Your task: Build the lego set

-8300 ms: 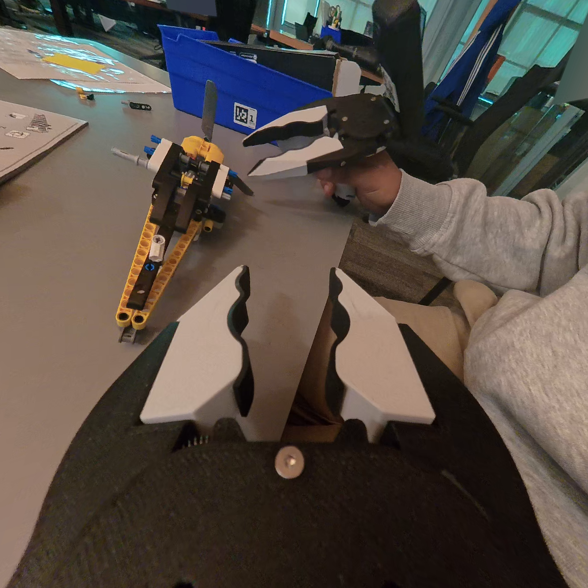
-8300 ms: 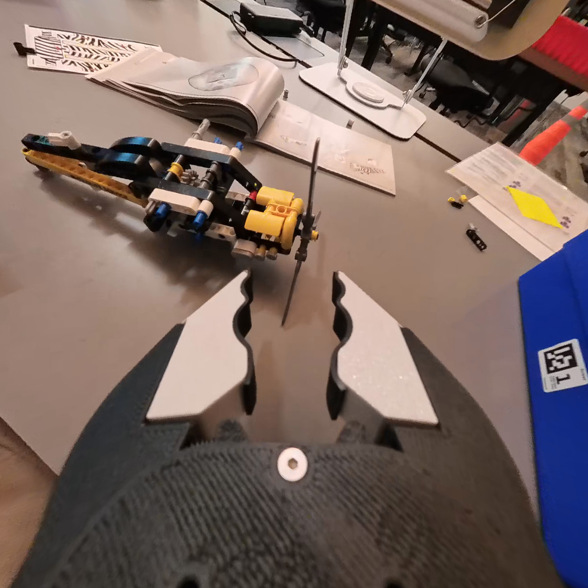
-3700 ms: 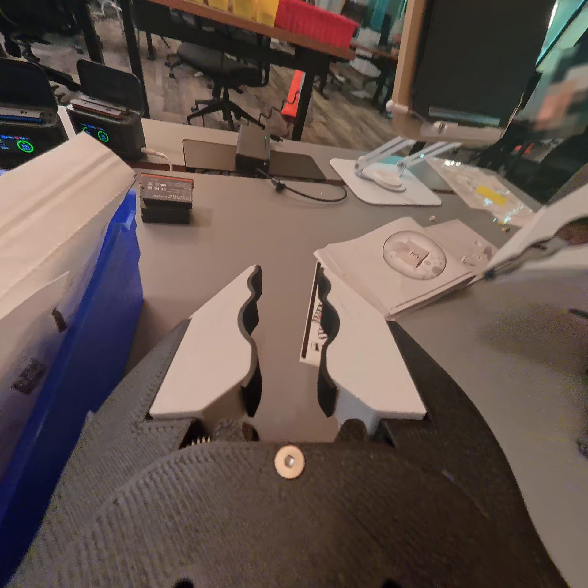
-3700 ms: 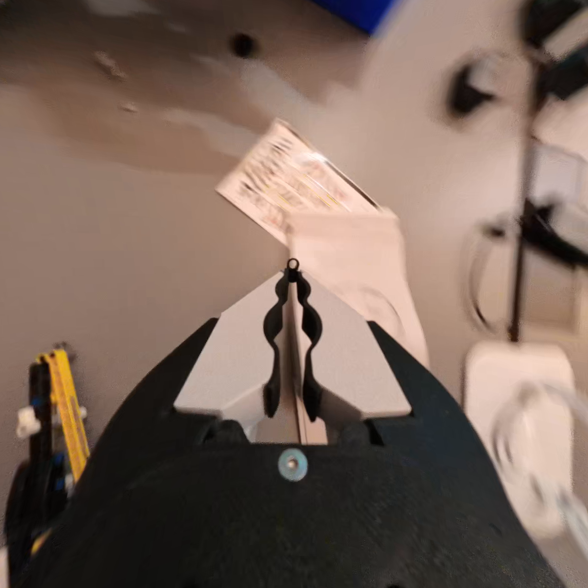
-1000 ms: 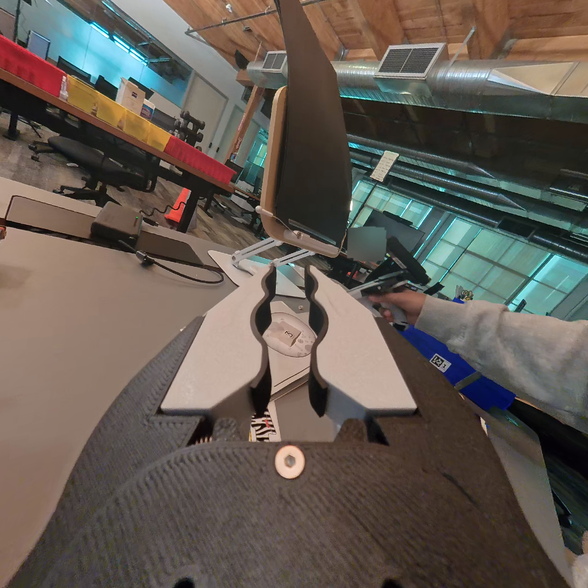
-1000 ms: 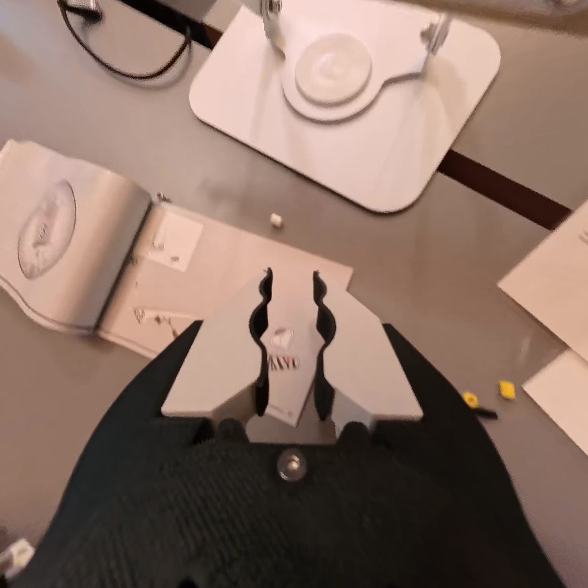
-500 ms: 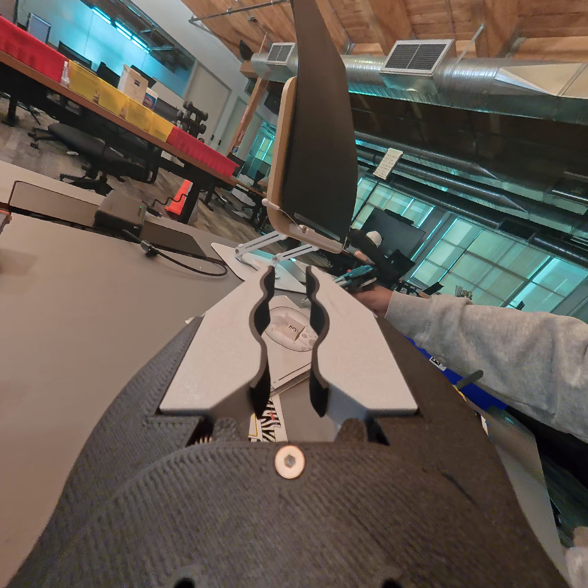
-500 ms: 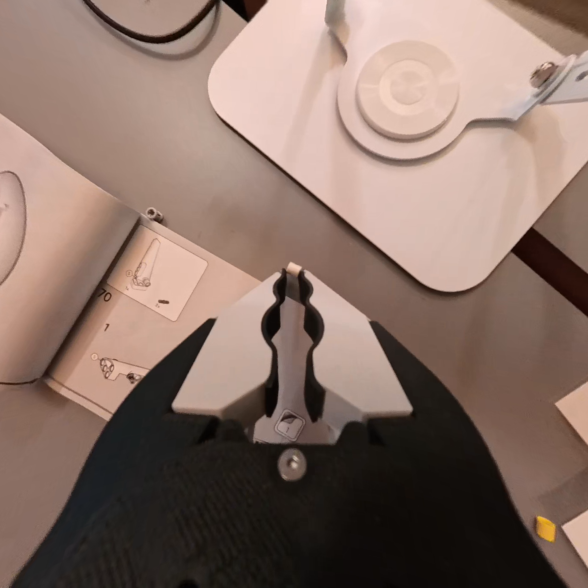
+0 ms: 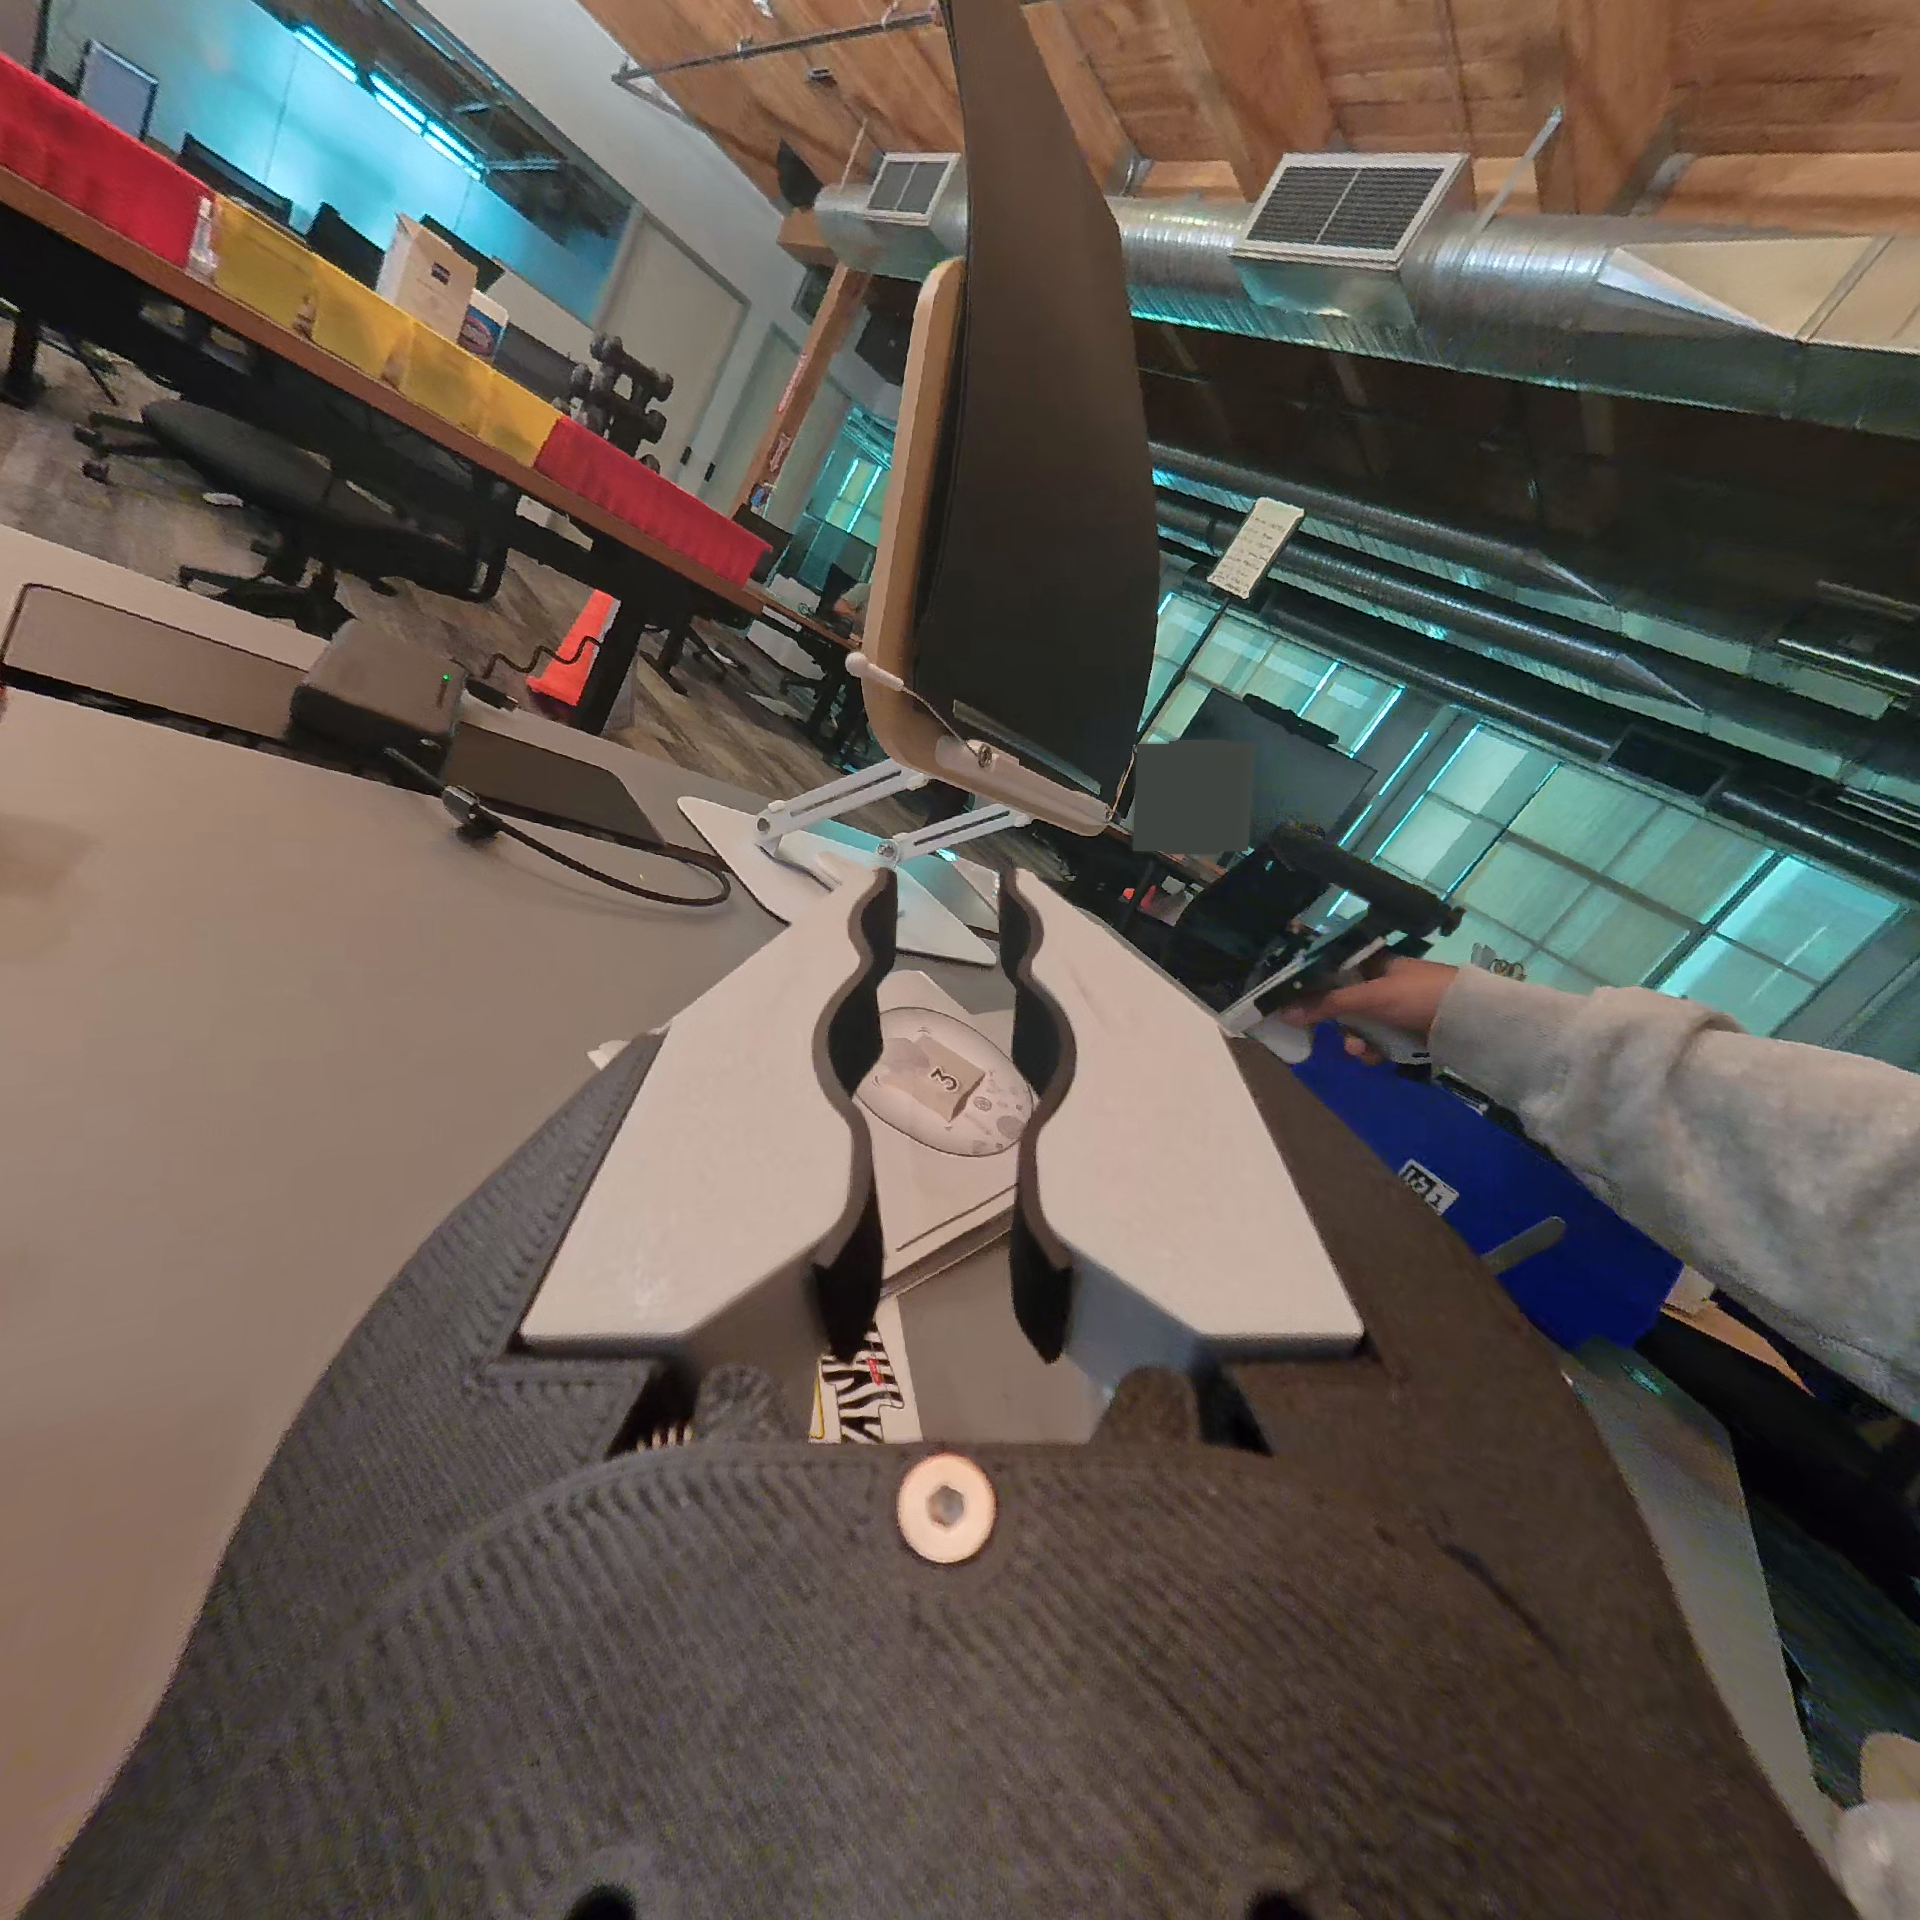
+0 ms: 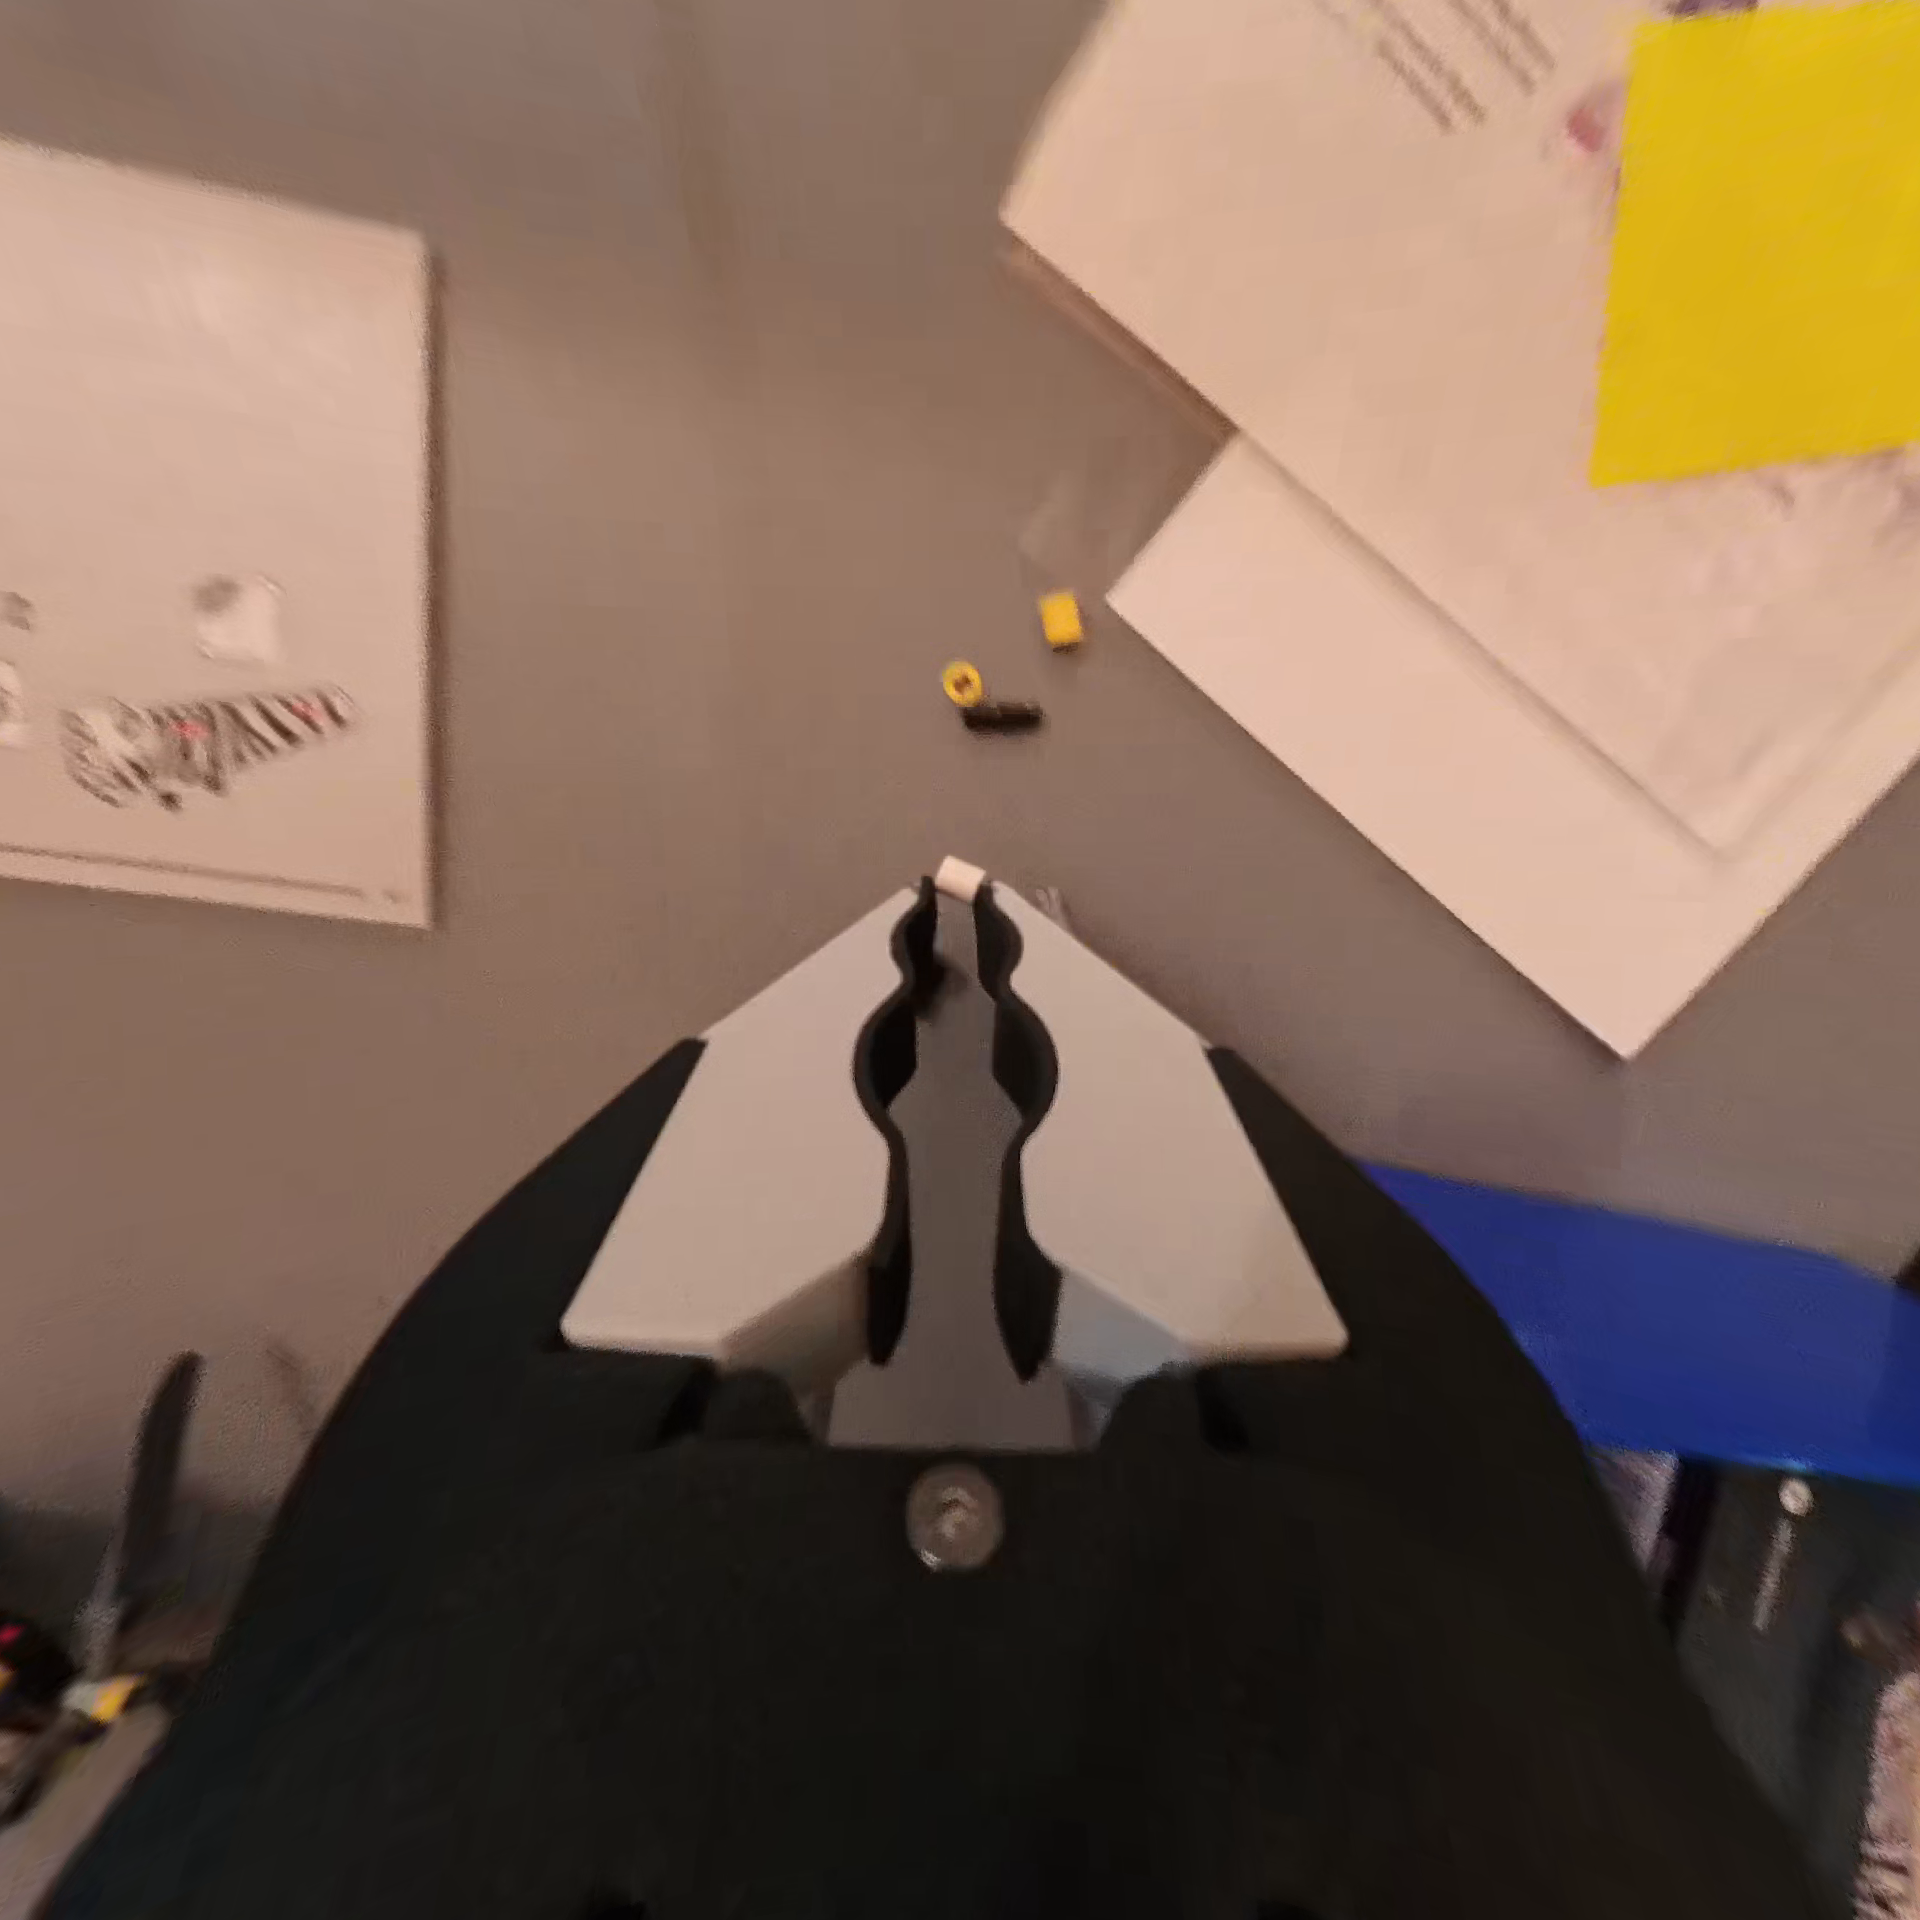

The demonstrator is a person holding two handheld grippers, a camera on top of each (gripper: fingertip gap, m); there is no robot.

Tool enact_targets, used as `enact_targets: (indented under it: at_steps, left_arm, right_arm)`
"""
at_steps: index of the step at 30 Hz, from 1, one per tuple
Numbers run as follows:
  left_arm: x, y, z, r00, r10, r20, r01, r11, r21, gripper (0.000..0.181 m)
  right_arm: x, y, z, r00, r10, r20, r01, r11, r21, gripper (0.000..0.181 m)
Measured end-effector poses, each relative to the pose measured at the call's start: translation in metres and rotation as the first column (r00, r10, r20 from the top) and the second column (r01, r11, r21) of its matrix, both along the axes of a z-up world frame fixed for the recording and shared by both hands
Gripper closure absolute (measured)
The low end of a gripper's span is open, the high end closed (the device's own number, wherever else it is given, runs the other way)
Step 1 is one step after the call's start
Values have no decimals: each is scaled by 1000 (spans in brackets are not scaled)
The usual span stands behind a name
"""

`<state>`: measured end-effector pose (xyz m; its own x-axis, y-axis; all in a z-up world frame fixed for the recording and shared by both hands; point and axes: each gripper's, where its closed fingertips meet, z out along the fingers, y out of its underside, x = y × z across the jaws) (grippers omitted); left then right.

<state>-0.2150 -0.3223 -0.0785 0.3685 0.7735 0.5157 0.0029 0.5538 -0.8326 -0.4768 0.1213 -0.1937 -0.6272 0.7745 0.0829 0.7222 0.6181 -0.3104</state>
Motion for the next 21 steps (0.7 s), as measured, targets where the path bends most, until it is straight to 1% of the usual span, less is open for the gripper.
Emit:
enact_targets:
  at_steps: [3,7,12,15,18,20,21]
  left_arm:
    - [-1,5,-1,1000,-10,6,10,1000,-8,163]
    - [-1,8,0,1000,-7,9,7,1000,-30,163]
    - [1,2,1,1000,21,7,-21,998,-54,164]
    - [2,-3,2,1000,22,0,-22,1000,-21,163]
    - [4,-7,6,1000,27,-16,-27,1000,-3,163]
    - [6,-8,9,999,29,-20,-29,1000,-9,163]
    - [7,-8,11,999,28,-18,-29,999,-19,163]
  right_arm:
    - [8,17,-11,1000,22,7,-23,997,74,176]
    - [7,18,-22,999,38,-1,-37,994,102,176]
    - [4,18,-22,1000,25,-2,-25,993,111,173]
    - [4,16,-14,1000,9,-11,-8,996,94,171]
    - [3,9,1,999,-7,-48,10,999,52,174]
    - [8,-12,17,997,5,-73,-7,1000,-30,173]
    - [14,-31,28,996,31,-83,-39,995,-90,172]
